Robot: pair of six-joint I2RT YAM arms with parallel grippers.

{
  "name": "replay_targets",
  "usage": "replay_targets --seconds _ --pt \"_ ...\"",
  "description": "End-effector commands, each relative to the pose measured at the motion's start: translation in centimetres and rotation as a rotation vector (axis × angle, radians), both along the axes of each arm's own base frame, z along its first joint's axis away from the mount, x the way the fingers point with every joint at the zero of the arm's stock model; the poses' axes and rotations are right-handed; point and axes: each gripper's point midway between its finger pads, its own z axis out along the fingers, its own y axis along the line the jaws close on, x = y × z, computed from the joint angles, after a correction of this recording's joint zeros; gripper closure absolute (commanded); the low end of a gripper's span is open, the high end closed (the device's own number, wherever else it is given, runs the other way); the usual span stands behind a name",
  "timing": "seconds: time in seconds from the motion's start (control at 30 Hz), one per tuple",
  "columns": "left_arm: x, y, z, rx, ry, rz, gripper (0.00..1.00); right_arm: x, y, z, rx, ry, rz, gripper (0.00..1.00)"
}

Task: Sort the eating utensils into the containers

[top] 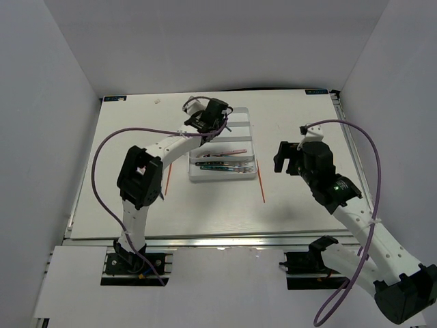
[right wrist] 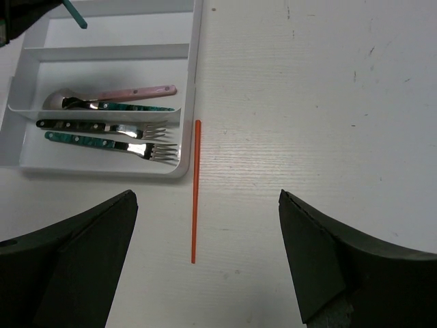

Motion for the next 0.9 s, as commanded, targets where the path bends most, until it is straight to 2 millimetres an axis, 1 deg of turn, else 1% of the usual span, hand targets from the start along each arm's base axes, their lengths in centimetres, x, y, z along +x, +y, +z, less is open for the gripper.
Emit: replay_targets --seconds 0.0,0.03,0.07,0.1,0.13,0.2,0.23,0.3,0.33,0.37,0.43,0.57,0.63,0.67,0.87 --pt "1.9 -1.0 3.2 -0.274 -0.137 0.182 1.0 0.4 -0.3 3.0 0.044 -0.074 -0.028 0.12" --pt "2.2 -1.0 3.1 -0.33 -0.147 0.222 1.0 0.4 -0.4 3.1 0.045 -0.076 -0.028 0.12" --pt "2.5 -1.2 2.3 -0.347 -0.145 0.237 1.0 0.4 -0.4 3.2 0.046 -0.079 -0.028 0.12" --pt "2.7 -1.4 2.2 -0.366 -0.154 0.248 1.0 0.4 -0.3 3.3 0.048 -0.081 -0.027 0.12" --pt "3.0 -1.4 2.4 -0.392 -0.171 0.277 1.0 0.5 -0.4 3.2 0.046 -0.081 -0.027 0.12" --pt "3.3 -2.3 3.1 -0.422 -0.205 0.289 1.0 0.6 -0.3 3.2 0.047 -0.083 -0.022 0.12" --pt "3.8 -2.6 3.7 -0.44 -0.228 0.304 1.0 0.7 -0.3 3.0 0.044 -0.077 -0.024 0.12" --pt "3.7 -3.5 3.6 -0.475 -0.232 0.313 1.0 0.8 -0.2 2.9 0.044 -0.077 -0.019 0.12" --pt "3.9 -4.1 3.4 -0.501 -0.24 0.313 1.0 0.8 -0.2 2.7 0.042 -0.074 -0.017 0.12" --pt "3.7 -4.2 2.4 -0.517 -0.23 0.309 1.0 0.8 -0.1 2.7 0.045 -0.074 -0.014 0.12" --pt "3.9 -4.7 2.2 -0.587 -0.252 0.314 1.0 0.9 0.0 2.8 0.049 -0.076 -0.005 0.12" --pt "3.7 -4.9 0.5 -0.591 -0.238 0.338 1.0 0.7 0.2 3.0 0.044 -0.082 0.02 0.12" --pt "3.6 -5.1 -0.3 -0.605 -0.233 0.347 1.0 0.7 0.0 2.8 0.035 -0.083 0.017 0.12" --pt "3.6 -5.2 -1.1 -0.599 -0.221 0.352 1.0 0.7 0.0 2.9 0.034 -0.085 0.018 0.12" --pt "3.6 -5.1 -2.8 -0.558 -0.194 0.381 1.0 0.5 0.3 2.5 0.04 -0.08 0.038 0.12"
